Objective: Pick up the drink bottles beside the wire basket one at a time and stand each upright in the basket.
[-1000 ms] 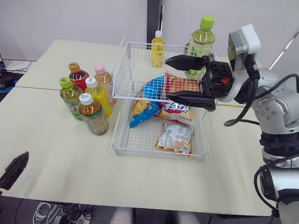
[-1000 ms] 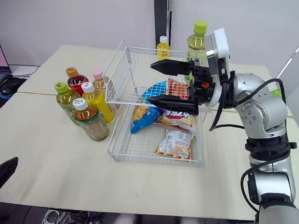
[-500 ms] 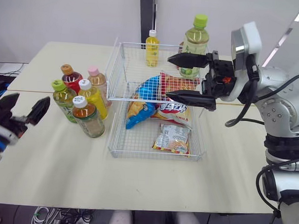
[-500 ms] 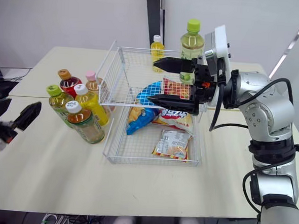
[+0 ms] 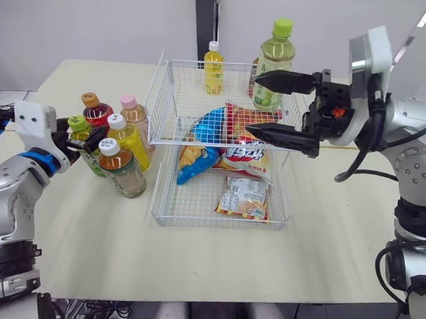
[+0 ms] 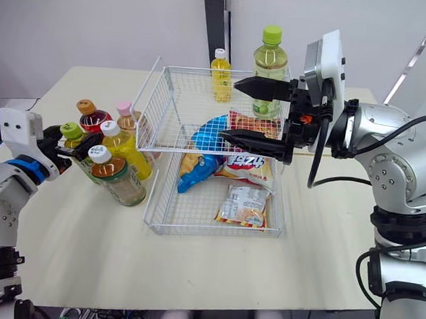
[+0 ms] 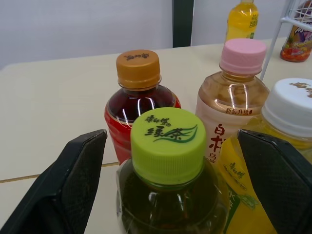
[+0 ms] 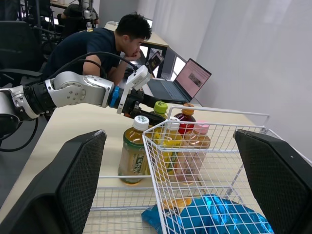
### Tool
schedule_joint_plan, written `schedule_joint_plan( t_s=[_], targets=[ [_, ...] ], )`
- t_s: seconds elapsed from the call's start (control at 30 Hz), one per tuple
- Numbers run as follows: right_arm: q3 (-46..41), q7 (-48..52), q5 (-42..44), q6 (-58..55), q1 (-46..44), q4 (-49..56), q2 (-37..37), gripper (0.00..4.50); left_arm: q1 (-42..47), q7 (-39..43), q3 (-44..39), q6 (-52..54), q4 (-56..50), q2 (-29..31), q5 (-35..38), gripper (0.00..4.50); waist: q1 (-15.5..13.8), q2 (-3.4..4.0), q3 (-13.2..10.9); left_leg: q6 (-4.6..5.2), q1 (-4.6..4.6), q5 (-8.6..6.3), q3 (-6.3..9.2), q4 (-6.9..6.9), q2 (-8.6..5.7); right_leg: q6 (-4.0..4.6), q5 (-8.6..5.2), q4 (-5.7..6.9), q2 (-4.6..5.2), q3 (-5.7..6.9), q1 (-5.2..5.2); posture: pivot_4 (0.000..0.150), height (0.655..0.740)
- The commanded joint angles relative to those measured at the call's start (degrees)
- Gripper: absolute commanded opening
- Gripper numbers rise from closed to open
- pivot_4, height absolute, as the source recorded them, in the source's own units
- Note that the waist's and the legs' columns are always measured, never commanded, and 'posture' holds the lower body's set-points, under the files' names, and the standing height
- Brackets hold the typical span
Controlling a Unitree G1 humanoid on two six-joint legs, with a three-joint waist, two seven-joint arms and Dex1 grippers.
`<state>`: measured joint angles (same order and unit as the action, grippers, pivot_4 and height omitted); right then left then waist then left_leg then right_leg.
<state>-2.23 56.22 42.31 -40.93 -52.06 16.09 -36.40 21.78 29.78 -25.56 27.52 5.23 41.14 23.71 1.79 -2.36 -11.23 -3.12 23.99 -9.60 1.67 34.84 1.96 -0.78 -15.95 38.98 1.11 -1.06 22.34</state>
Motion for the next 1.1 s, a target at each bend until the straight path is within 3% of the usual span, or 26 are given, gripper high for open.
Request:
schedule_joint_plan(
  t_s=[0.03,0.3,0.5,0.7,0.93,1.1],
  targets=[
    [-2.7,-0.7,1.7,-0.2,0.3,2.5,-1.3,4.5,2.4,0.4,0.5,-2.9,1.0,0.2,-0.5,3.85,-0.1,0.0,0.0,0.0,0.0,0.0,0.0,0.0,0.0,0.0,0.0,0.0,0.0,0.01,0.0,0.15,0.74],
    [-3.2,-1.0,2.2,0.0,1.3,3.4,-2.3,4.5,2.4,1.5,0.3,-3.7,2.3,1.0,-0.2,1.36,-0.1,0.0,0.0,0.0,0.0,0.0,0.0,0.0,-0.01,-0.01,0.0,0.0,0.03,0.0,-0.01,0.15,0.74],
    [-3.6,0.2,2.2,1.3,2.2,2.7,-2.9,4.5,0.6,4.3,-2.3,-0.5,-1.8,4.7,2.4,1.36,0.1,-0.01,0.0,0.0,0.02,-0.01,-0.01,-0.01,-0.01,-0.01,-0.01,-0.01,0.03,0.0,0.0,0.15,0.74],
    [-4.0,-0.2,2.4,2.1,1.8,1.1,-2.3,4.5,4.2,11.3,-7.4,10.2,-8.8,17.3,10.9,1.36,0.1,-0.18,-0.1,-0.01,0.47,-0.01,0.03,0.02,0.58,0.01,0.0,0.01,-0.11,0.09,0.48,0.15,0.74],
    [-3.5,-1.2,0.5,4.8,0.1,-1.2,-0.4,4.5,30.0,19.9,1.9,17.7,-2.3,28.4,17.7,1.36,-0.3,-0.26,-0.2,-0.03,0.91,-0.01,-0.07,0.1,0.33,-0.08,0.03,-0.03,-0.29,0.01,0.88,0.15,0.74],
    [-3.6,-1.9,-0.9,6.0,0.4,-0.9,-0.4,4.5,50.0,25.2,12.8,16.8,7.7,24.4,14.4,1.36,-0.3,-0.17,-0.2,-0.02,0.87,-0.01,0.02,0.07,0.21,-0.21,-0.06,0.07,-0.36,0.06,0.89,0.15,0.74]
  ],
)
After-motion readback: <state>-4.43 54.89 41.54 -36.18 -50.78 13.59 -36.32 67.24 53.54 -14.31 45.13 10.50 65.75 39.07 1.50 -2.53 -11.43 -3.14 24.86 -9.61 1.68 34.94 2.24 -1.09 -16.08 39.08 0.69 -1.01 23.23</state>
